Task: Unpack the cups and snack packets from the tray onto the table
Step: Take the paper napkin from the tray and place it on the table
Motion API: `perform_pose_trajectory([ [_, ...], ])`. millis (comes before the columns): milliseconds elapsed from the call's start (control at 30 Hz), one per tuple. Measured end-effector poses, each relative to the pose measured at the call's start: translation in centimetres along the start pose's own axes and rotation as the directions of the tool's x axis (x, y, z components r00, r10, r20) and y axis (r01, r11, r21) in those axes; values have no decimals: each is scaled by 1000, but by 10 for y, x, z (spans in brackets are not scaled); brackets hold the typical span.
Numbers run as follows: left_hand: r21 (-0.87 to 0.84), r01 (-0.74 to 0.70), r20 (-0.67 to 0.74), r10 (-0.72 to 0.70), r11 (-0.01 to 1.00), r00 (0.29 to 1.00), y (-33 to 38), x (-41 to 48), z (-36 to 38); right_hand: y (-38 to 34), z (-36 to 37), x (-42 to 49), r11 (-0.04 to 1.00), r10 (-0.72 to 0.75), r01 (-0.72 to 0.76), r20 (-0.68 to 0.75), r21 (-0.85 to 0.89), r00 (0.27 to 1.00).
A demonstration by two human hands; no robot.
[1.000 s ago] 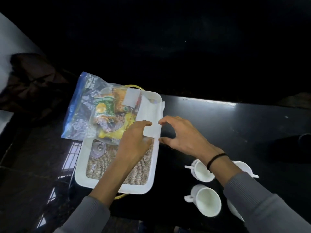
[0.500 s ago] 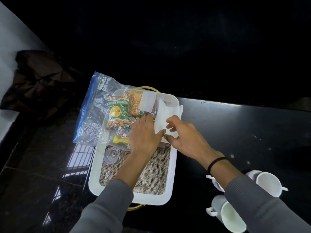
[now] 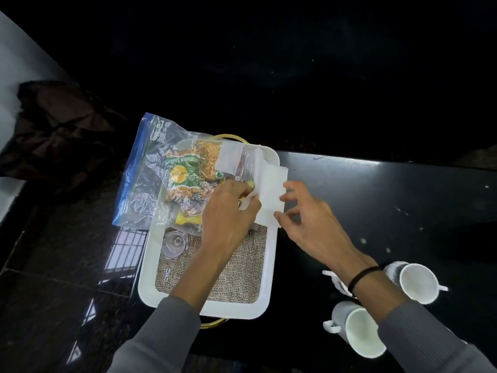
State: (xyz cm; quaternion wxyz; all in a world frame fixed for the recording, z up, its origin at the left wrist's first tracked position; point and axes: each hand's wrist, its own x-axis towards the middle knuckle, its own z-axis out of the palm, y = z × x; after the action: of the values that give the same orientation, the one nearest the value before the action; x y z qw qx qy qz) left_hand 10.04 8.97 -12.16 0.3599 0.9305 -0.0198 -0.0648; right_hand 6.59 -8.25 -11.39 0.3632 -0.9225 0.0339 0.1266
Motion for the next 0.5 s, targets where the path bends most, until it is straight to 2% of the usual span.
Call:
perform_pose_trajectory([
  [100,-198,11,5,-10,980,1000,12,-12,-9,-1,-12,-10,998,49,-47,-62,31,997],
  [167,-308,57,57,-42,950,997,19,-22,-14,-3,-20,-17,995,80,-74,-102,62,992],
  [267,-557,189,174,-109,809,979,30,-35,-22,-6,-37,-31,963,132,-106,-94,248,987],
  [400,-723,334,300,-161,605,940,51,-48,-32,-5,-69,-51,820,214,-248,124,517,969],
  [500,-778,440,411,-166,448,896,71,-64,-40,-1,-98,-67,677,135,-344,350,651,927],
])
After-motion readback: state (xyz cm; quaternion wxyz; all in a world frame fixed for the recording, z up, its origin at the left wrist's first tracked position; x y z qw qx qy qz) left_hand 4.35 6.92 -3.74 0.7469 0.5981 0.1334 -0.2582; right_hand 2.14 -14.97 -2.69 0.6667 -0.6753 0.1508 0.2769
